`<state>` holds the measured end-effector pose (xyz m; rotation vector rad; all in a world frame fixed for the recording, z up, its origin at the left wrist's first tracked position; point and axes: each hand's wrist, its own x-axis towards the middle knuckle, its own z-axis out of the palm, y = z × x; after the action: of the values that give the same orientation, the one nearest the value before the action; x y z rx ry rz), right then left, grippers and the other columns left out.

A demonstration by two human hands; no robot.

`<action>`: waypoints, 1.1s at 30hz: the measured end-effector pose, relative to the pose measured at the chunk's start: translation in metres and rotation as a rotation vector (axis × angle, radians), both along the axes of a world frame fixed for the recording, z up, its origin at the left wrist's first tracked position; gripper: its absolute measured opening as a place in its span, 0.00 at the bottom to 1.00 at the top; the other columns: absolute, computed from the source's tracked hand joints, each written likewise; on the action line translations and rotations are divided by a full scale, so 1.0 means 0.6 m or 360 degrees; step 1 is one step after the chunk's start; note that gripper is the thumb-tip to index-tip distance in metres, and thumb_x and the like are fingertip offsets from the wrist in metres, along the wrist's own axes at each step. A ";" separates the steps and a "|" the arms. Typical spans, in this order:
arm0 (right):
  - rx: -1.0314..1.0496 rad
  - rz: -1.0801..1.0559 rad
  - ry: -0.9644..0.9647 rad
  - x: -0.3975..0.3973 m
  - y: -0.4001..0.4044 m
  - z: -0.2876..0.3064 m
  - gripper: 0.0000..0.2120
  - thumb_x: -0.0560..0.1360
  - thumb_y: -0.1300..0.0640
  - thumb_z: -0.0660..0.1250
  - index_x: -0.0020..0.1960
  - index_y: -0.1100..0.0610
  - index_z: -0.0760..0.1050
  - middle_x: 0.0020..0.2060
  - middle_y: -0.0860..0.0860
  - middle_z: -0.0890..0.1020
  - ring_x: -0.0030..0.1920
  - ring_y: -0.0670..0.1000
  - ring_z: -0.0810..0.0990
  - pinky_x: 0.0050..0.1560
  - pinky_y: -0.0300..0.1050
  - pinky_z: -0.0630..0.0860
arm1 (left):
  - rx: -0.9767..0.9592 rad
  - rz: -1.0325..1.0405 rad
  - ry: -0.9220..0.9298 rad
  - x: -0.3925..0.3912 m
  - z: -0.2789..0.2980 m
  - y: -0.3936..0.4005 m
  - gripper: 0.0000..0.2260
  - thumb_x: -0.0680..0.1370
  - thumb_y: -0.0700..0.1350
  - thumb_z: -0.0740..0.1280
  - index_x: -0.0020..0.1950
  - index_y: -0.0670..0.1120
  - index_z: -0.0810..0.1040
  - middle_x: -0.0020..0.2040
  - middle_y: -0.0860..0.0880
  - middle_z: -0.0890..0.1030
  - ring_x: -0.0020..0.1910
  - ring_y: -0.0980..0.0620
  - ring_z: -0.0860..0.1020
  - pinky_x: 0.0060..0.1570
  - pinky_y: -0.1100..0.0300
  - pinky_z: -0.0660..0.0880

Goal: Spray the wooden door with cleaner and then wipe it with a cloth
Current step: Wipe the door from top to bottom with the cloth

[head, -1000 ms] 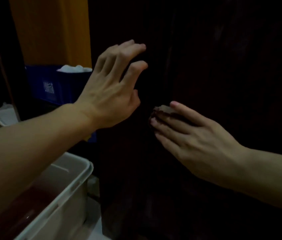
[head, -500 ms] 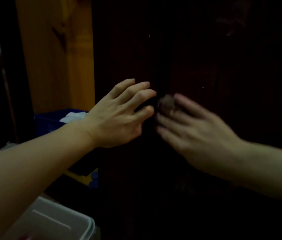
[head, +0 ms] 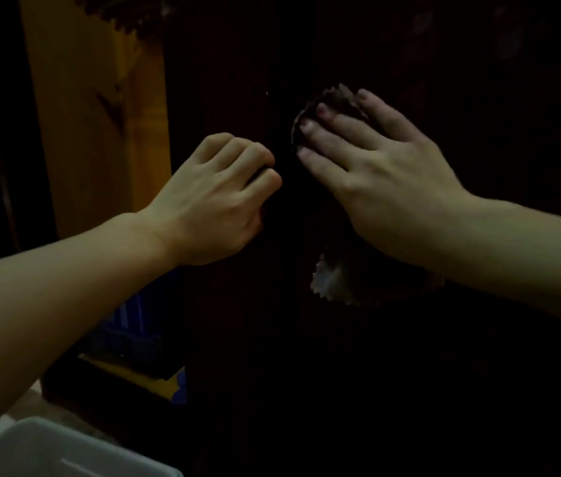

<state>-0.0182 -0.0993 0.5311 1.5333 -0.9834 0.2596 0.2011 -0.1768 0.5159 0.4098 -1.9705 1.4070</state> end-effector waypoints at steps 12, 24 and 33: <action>-0.0149 -0.0076 -0.0131 -0.048 0.028 0.059 0.26 0.78 0.56 0.48 0.72 0.62 0.69 0.70 0.64 0.70 0.71 0.67 0.66 0.74 0.62 0.58 | 0.0029 -0.0213 0.0307 -0.080 0.099 0.010 0.17 0.75 0.44 0.59 0.62 0.39 0.68 0.55 0.38 0.74 0.49 0.40 0.75 0.51 0.47 0.70; -0.0361 -0.0082 -0.0221 -0.057 0.016 0.093 0.23 0.79 0.54 0.57 0.72 0.60 0.69 0.71 0.64 0.69 0.71 0.68 0.65 0.73 0.63 0.58 | -0.0113 -0.0285 0.0438 -0.124 0.136 -0.030 0.22 0.79 0.50 0.58 0.68 0.38 0.68 0.67 0.37 0.71 0.63 0.40 0.66 0.58 0.43 0.66; -0.0113 -0.0018 -0.0113 -0.075 0.040 -0.023 0.23 0.79 0.57 0.52 0.71 0.59 0.70 0.72 0.63 0.68 0.74 0.67 0.61 0.74 0.64 0.58 | -0.0231 -0.0261 0.0394 -0.124 0.145 -0.040 0.22 0.78 0.52 0.59 0.67 0.39 0.68 0.66 0.39 0.72 0.61 0.39 0.67 0.52 0.44 0.66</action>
<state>-0.0633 -0.0752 0.5173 1.4620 -1.0282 0.3395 0.1264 -0.2009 0.6029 0.3310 -1.6535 1.3171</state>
